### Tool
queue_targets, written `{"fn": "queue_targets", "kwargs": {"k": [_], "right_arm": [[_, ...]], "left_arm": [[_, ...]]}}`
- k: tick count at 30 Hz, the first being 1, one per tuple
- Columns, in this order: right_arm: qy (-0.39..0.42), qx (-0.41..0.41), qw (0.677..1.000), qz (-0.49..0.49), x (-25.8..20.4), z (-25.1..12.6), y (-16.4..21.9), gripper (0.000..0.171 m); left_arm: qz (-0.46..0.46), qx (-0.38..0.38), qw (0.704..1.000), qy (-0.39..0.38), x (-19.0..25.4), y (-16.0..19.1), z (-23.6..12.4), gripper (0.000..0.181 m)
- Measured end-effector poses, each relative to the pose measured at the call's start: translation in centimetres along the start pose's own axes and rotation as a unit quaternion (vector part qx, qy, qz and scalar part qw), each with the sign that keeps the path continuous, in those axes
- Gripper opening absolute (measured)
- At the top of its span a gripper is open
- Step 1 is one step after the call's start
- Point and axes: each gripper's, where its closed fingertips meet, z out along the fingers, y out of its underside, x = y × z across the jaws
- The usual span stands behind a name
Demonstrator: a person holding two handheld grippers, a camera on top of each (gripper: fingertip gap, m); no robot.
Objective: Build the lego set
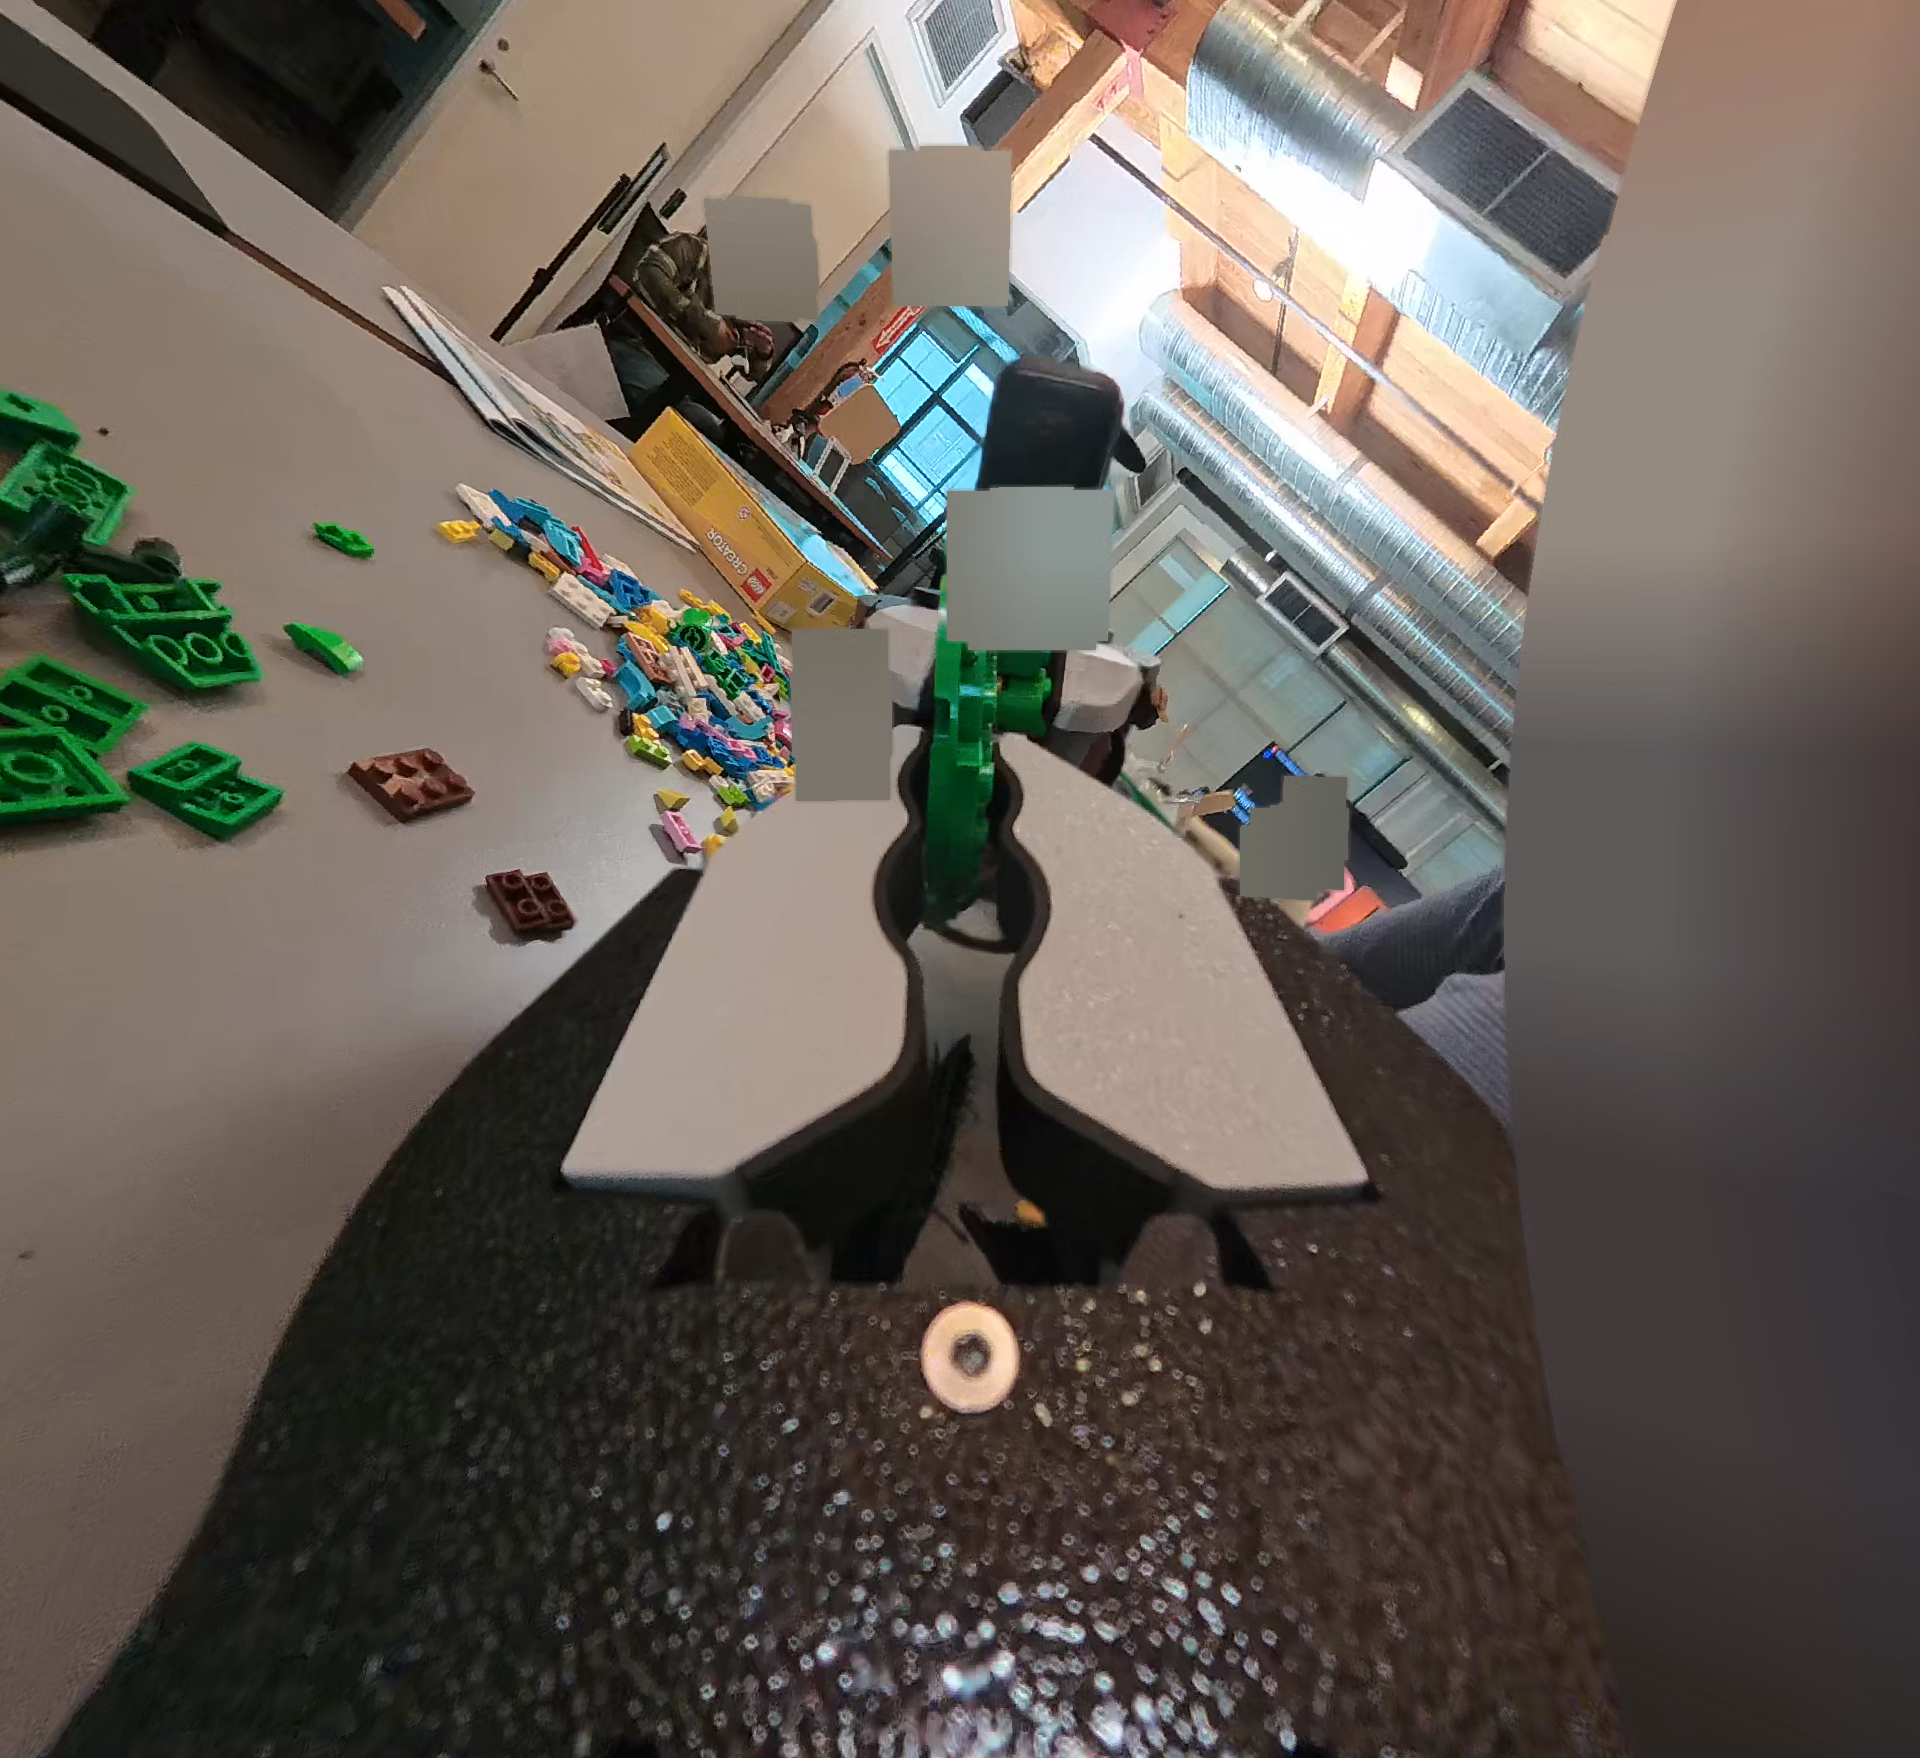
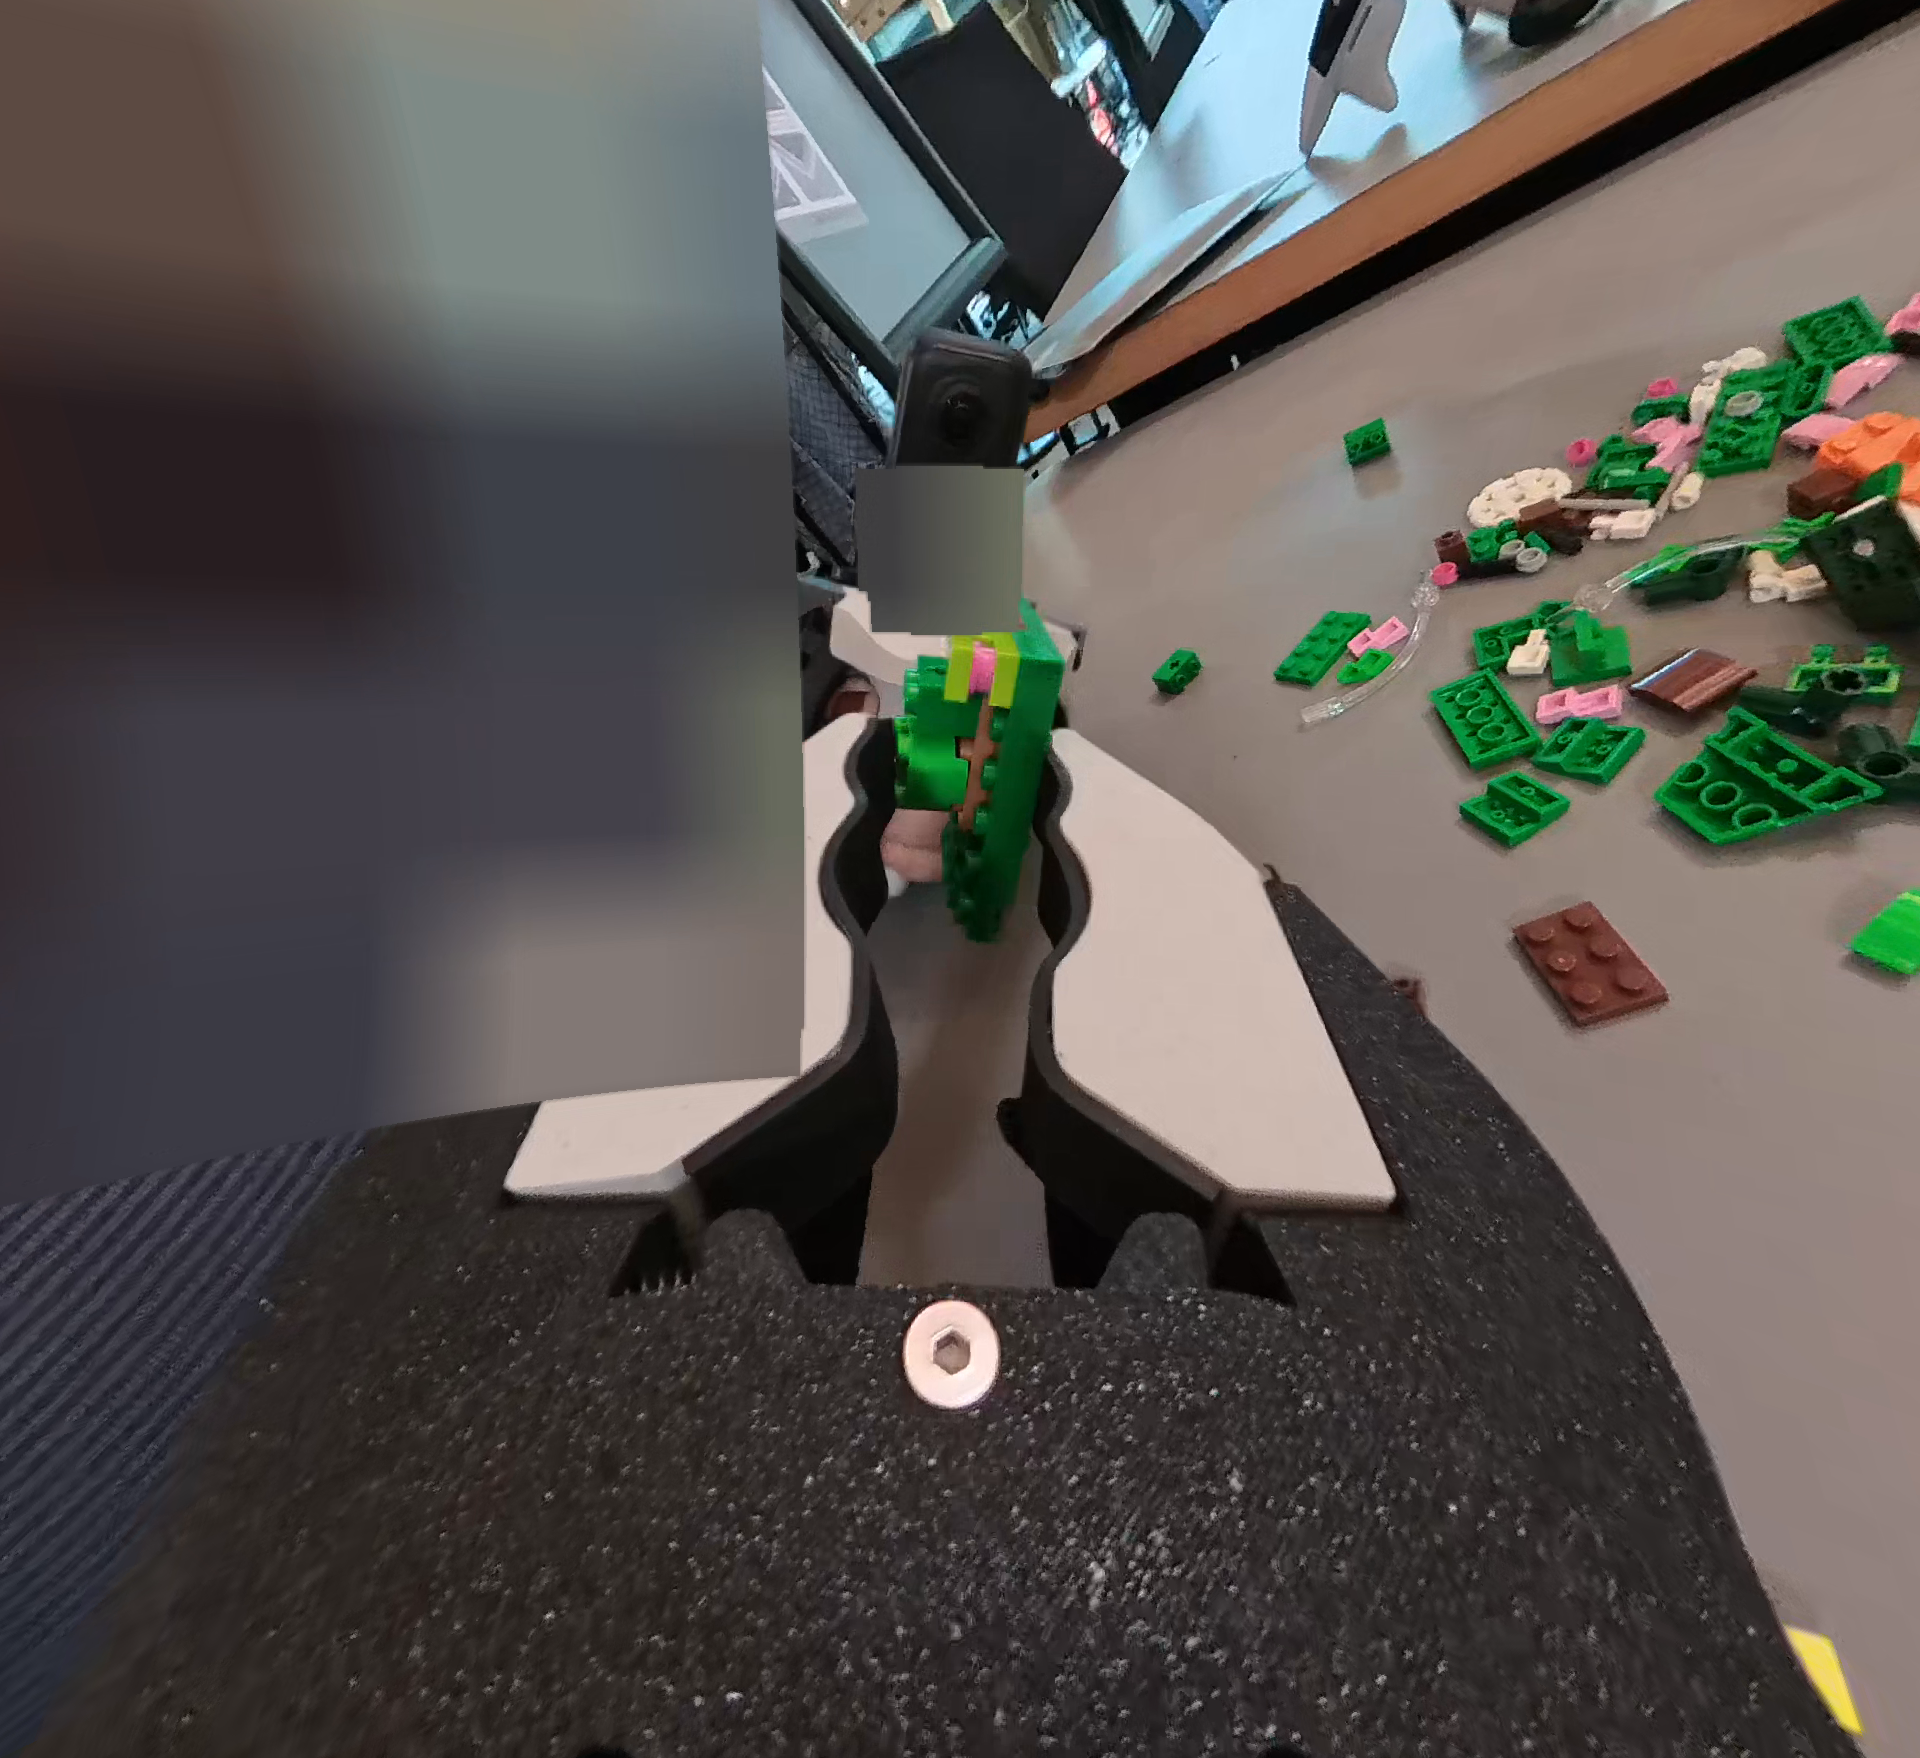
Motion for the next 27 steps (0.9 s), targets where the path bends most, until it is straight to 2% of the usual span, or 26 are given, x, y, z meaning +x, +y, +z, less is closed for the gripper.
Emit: {"fn": "queue_targets", "kwargs": {"k": [2,4,5,7,8,9,11,13,14,15,17,19,22,24,26,27], "right_arm": [[0.003,0.019,1.0,-0.025,0.0,-0.2,-0.5,0.03],[0.041,0.02,0.995,-0.091,0.4,-0.6,-0.7,0.06],[0.071,0.018,0.988,-0.135,0.8,-0.9,-0.9,0.07],[0.139,0.006,0.959,-0.246,1.3,-1.6,-1.2,0.076],[0.183,-0.008,0.929,-0.322,1.6,-2.0,-1.4,0.078],[0.231,-0.032,0.882,-0.409,1.9,-2.3,-1.6,0.077],[0.307,-0.11,0.753,-0.572,2.4,-2.6,-1.7,0.072],[0.334,-0.183,0.634,-0.673,2.8,-2.1,-1.5,0.071],[0.335,-0.205,0.592,-0.703,3.0,-1.8,-1.4,0.071],[0.332,-0.216,0.565,-0.724,3.1,-1.4,-1.3,0.068],[0.32,-0.216,0.535,-0.752,2.9,-0.8,-1.3,0.061],[0.307,-0.211,0.508,-0.777,2.5,-0.3,-1.5,0.042],[0.295,-0.23,0.464,-0.803,2.7,0.1,-1.3,0.037],[0.286,-0.236,0.452,-0.811,2.9,0.3,-0.9,0.036],[0.284,-0.228,0.448,-0.817,2.7,0.4,-0.9,0.023],[0.283,-0.226,0.453,-0.815,2.7,0.4,-0.9,0.023]], "left_arm": [[-0.044,0.015,0.999,0.004,0.2,-0.3,0.3,0.008],[-0.123,0.06,0.991,0.009,0.0,-1.5,0.2,0.008],[-0.171,0.083,0.982,0.005,-0.4,-2.1,-0.1,0.008],[-0.257,0.112,0.96,-0.025,-1.9,-2.7,-0.8,0.008],[-0.284,0.115,0.951,-0.034,-2.4,-2.6,-1.2,0.007],[-0.307,0.111,0.944,-0.041,-2.6,-2.4,-1.3,0.008],[-0.343,0.099,0.934,-0.029,-2.2,-2.1,-1.1,0.008],[-0.363,0.089,0.928,-0.014,-1.6,-1.9,-0.7,0.008],[-0.369,0.08,0.926,-0.009,-1.4,-1.7,-0.6,0.008],[-0.378,0.075,0.923,-0.007,-1.3,-1.5,-0.4,0.008],[-0.387,0.066,0.919,-0.016,-1.6,-0.9,-0.4,0.008],[-0.396,0.058,0.916,-0.023,-1.7,-0.4,-0.5,0.008],[-0.407,0.054,0.912,-0.018,-1.4,-0.1,-0.3,0.008],[-0.41,0.049,0.911,-0.017,-1.3,0.0,-0.3,0.007],[-0.41,0.048,0.911,-0.021,-1.5,0.2,-0.3,0.008],[-0.412,0.053,0.91,-0.01,-1.3,0.0,-0.3,0.009]]}}
